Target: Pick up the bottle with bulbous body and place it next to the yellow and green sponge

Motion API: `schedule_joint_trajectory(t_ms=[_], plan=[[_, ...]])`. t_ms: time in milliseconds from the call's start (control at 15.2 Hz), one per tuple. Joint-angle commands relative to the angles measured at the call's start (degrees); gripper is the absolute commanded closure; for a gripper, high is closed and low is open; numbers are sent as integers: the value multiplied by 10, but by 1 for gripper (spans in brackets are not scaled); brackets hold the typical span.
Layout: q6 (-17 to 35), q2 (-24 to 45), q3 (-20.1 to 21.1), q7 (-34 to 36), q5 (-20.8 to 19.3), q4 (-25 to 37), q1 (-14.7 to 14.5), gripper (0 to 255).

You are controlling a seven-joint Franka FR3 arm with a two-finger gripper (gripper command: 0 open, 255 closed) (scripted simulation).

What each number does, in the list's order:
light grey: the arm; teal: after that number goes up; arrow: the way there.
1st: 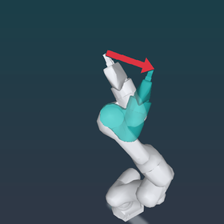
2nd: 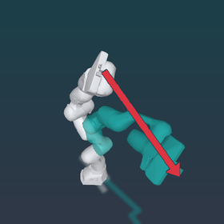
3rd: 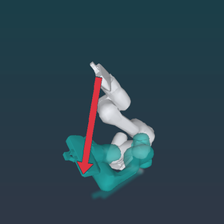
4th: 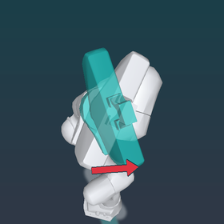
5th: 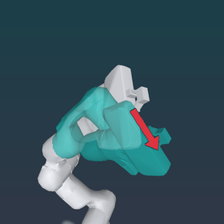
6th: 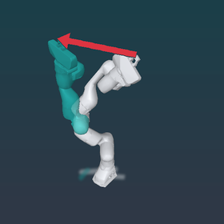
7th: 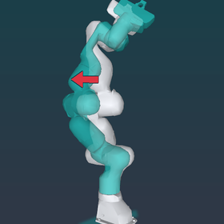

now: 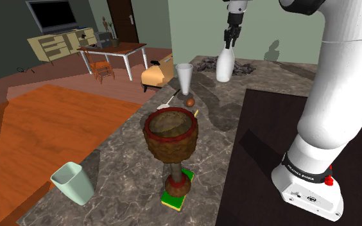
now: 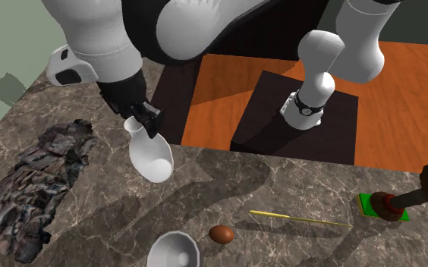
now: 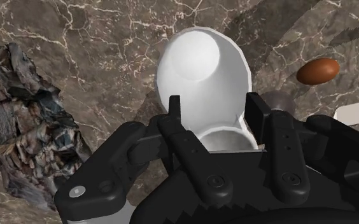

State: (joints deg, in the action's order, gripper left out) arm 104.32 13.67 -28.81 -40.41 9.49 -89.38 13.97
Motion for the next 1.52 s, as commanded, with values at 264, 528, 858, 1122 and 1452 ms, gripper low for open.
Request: schedule_joint_trajectory(t_ms=[264,528,858,1122,1452], plan=[[-8,-126,17,76,-66,-98,-52,255],[-23,-204,43,132,-103,-152,-74,255],[-54,-289,86,200,-131,-201,-91,255],[-85,-345,124,250,-140,-227,-102,255],[-128,-403,173,311,-138,-243,-115,255]])
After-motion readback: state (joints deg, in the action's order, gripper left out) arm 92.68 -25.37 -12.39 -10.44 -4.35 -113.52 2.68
